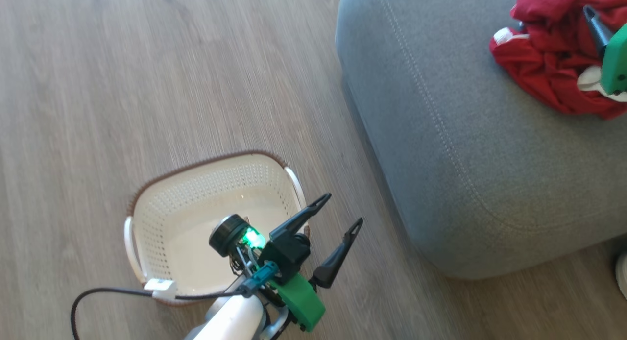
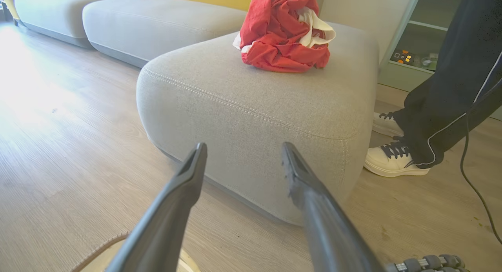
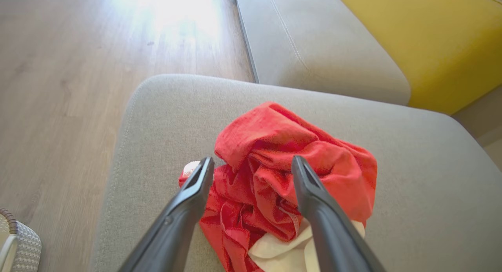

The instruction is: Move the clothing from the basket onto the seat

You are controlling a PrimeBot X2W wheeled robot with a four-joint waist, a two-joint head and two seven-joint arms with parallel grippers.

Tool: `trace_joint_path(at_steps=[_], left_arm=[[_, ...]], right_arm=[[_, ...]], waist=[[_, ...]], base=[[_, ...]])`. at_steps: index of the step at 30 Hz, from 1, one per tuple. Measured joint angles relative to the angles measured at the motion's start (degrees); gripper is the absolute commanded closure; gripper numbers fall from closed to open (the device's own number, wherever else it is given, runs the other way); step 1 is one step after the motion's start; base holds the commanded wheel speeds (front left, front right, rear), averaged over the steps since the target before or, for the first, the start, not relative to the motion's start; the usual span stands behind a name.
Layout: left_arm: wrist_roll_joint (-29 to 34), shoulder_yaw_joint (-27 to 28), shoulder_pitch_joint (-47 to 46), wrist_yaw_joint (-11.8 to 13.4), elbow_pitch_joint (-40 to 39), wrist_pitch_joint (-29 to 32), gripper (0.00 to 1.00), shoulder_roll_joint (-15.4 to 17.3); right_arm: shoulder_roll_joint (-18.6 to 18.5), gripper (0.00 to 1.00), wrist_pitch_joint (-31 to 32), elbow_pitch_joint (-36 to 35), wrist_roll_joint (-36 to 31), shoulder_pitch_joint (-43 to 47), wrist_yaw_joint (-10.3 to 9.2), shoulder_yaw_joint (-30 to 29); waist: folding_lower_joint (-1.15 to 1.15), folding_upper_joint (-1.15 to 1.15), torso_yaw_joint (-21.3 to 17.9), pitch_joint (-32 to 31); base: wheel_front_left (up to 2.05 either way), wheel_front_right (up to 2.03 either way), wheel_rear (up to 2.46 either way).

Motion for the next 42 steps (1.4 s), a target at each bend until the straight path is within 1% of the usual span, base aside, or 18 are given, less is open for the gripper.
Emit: trace_joint_path(at_steps=[2,5,8,12,13,16,19,22,24,27,30,33,35,38,40,41,42], left_arm=[[-0.01,0.71,0.2,0.0,-0.36,0.0,0.0,-0.02],[-1.51,1.85,0.49,0.01,-1.15,0.0,0.0,-0.14],[-2.52,4.08,1.79,0.11,-2.27,0.0,0.0,-0.26],[-2.94,6.42,4.03,0.55,-2.83,0.0,0.0,-0.31],[-2.94,7.39,4.77,0.57,-3.47,0.0,0.0,-0.33],[-3.36,8.64,5.09,0.56,-3.94,0.0,0.0,-0.36],[-3.34,9.64,5.19,0.54,-4.19,0.0,0.0,-0.44],[-4.37,11.35,5.97,0.83,-4.71,0.0,0.0,-0.48],[-7.05,12.91,7.28,1.85,-4.94,0.0,0.0,-0.56],[-7.89,15.36,8.72,2.61,-4.88,0.0,0.0,-0.54],[-8.0,17.52,8.78,3.77,-5.16,0.0,0.0,-0.63],[-10.5,20.12,9.06,4.34,-5.54,0.0,0.0,-0.7],[-10.13,21.58,9.68,5.0,-5.47,0.0,0.0,-0.73],[-9.37,23.24,10.23,7.11,-5.25,0.0,0.0,-0.77],[-9.05,23.62,10.69,7.69,-5.26,0.0,0.0,-0.75],[-9.02,23.9,11.08,8.38,-5.21,0.0,0.0,-0.77],[-9.92,24.6,11.54,9.25,-5.21,0.0,0.0,-0.86]], right_arm=[[-1.05,0.0,-1.55,-1.35,1.53,0.0,0.0,1.66],[-2.35,0.0,-5.6,-3.3,4.31,0.01,0.0,2.86],[-2.72,0.0,-10.9,-6.73,9.26,0.51,0.0,2.77],[-4.33,0.0,-15.94,-10.33,10.14,2.52,0.0,4.88],[-5.22,0.0,-17.19,-11.59,10.14,3.52,0.0,4.79],[-5.8,0.0,-17.77,-14.73,9.89,4.88,0.0,2.33],[-5.57,0.0,-17.88,-22.64,5.71,7.69,0.0,-4.2],[-3.77,0.0,-18.02,-28.31,1.99,13.64,0.0,-10.61],[-1.64,0.0,-18.01,-31.08,0.35,19.46,0.0,-14.55],[1.6,0.0,-18.01,-34.66,-3.21,27.2,-0.01,-18.35],[4.87,0.0,-18.01,-38.41,-5.94,32.16,0.0,-21.15],[7.68,0.0,-18.01,-41.69,-7.73,35.34,0.0,-23.23],[9.27,0.0,-18.01,-43.17,-8.95,37.79,0.0,-25.04],[11.47,0.0,-18.01,-44.51,-10.54,42.31,0.0,-27.26],[13.21,0.0,-18.01,-45.14,-11.62,45.32,-0.01,-28.55],[14.01,0.0,-18.01,-45.29,-12.29,46.73,0.0,-28.97],[14.85,0.0,-18.01,-45.32,-12.95,48.01,0.0,-29.41]], waist=[[0.0,0.0,0.16,-1.32],[0.0,0.0,0.6,-3.21],[0.0,0.0,1.22,-5.03],[0.0,0.0,2.17,-7.18],[0.0,0.0,2.69,-8.1],[0.0,0.0,3.71,-9.16],[0.0,0.0,4.87,-9.94],[0.0,0.0,6.27,-10.66],[0.0,0.0,7.34,-11.13],[0.0,0.0,9.07,-11.68],[0.0,0.0,10.91,-12.15],[0.0,0.0,12.68,-12.65],[0.0,0.0,13.93,-12.96],[0.0,0.0,15.92,-13.5],[0.0,0.0,17.18,-13.91],[0.0,0.0,17.78,-14.15],[0.0,0.0,18.32,-14.4]], base=[[0.0,0.0,0.0],[0.0,0.0,0.0],[0.0,0.0,0.0],[0.0,0.0,0.0],[0.0,0.0,0.0],[0.0,0.0,0.0],[0.0,0.0,0.0],[0.0,0.0,0.0],[0.0,0.0,0.0],[0.0,0.0,0.0],[0.0,0.0,0.0],[0.0,0.0,0.0],[0.0,0.0,0.0],[0.0,0.0,0.0],[0.0,0.0,0.0],[0.0,0.0,0.0],[0.0,0.0,0.0]])
